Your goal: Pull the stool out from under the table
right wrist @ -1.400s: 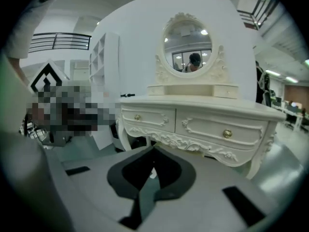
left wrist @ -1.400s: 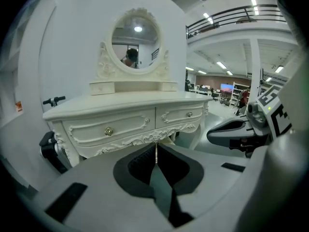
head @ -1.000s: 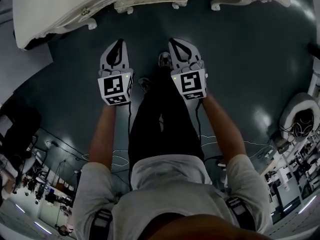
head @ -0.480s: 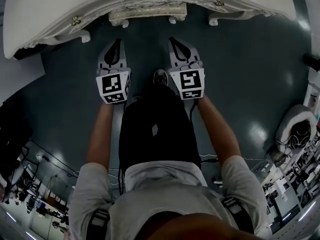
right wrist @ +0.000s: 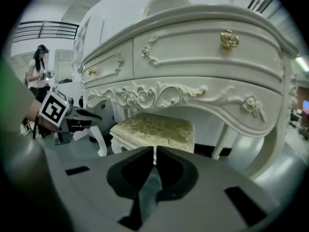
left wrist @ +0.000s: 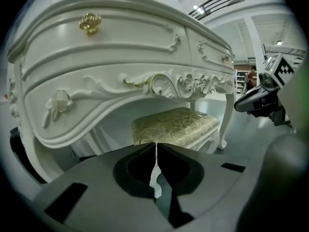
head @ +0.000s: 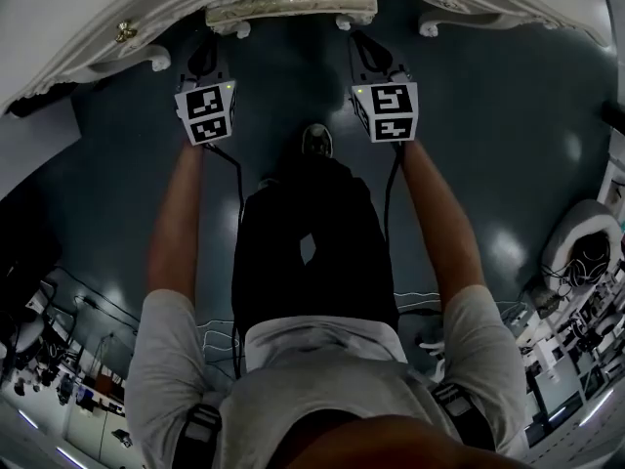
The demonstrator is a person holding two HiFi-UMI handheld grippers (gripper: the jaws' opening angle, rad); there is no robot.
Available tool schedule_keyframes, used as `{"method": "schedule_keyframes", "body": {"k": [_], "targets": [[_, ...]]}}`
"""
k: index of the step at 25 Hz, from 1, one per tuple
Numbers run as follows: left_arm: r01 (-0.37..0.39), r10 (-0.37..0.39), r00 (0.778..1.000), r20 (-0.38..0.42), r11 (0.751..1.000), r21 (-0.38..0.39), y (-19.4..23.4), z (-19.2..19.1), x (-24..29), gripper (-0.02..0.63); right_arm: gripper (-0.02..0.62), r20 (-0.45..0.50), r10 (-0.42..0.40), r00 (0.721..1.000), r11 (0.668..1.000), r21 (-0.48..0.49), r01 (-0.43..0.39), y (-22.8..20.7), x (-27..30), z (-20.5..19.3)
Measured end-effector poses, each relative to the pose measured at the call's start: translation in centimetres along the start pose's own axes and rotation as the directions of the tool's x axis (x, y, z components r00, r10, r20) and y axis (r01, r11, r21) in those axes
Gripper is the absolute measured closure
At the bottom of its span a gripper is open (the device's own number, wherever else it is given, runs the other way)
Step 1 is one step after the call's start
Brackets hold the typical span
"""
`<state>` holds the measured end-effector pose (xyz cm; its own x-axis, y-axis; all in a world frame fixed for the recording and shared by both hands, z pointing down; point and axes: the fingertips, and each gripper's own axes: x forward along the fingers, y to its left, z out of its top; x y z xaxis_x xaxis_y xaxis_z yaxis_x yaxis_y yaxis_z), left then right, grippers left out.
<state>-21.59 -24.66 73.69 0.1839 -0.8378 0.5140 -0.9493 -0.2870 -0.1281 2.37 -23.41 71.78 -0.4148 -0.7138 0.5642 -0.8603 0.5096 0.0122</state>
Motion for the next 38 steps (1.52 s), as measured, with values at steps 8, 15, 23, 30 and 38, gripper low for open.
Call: {"method": "schedule_keyframes", "body": {"k": [8, 15, 23, 30, 38], "targets": [[0.021, -0.021, 0.999, -0.026, 1.000, 0.011, 0.0, -1.0, 3.0, 0.591, 0.580, -0.013, -0.013, 1.000, 1.000, -0.004, 0.013, -1.0, 3.1, -0.7], [-0.001, 0.008, 0.996, -0.087, 0.997, 0.081, 3.6, -3.3, 5.3, 0.565, 0.370, -0.089, -0.035, 0.995, 0.999, -0.032, 0.032, -4.4, 5.4, -4.2], [0.204, -0.154, 0.953, -0.261, 0.964, 0.173, 2.5, -7.0, 6.8, 0.310, 0.291, -0.245, -0.037, 0.969, 0.992, -0.127, 0.006, -6.7, 8.4, -6.7], [0.270, -0.225, 0.900, -0.373, 0.960, 0.073, 1.2, -7.8, 9.8, 0.311, 0.282, -0.349, 0.020, 0.937, 0.998, -0.047, -0.039, -6.7, 10.5, -7.7], [0.215, -0.188, 0.899, -0.396, 0.976, 0.023, 1.3, -7.5, 8.7, 0.331, 0.305, -0.334, 0.036, 0.942, 0.998, -0.031, -0.049, -6.3, 9.9, -7.3]]}}
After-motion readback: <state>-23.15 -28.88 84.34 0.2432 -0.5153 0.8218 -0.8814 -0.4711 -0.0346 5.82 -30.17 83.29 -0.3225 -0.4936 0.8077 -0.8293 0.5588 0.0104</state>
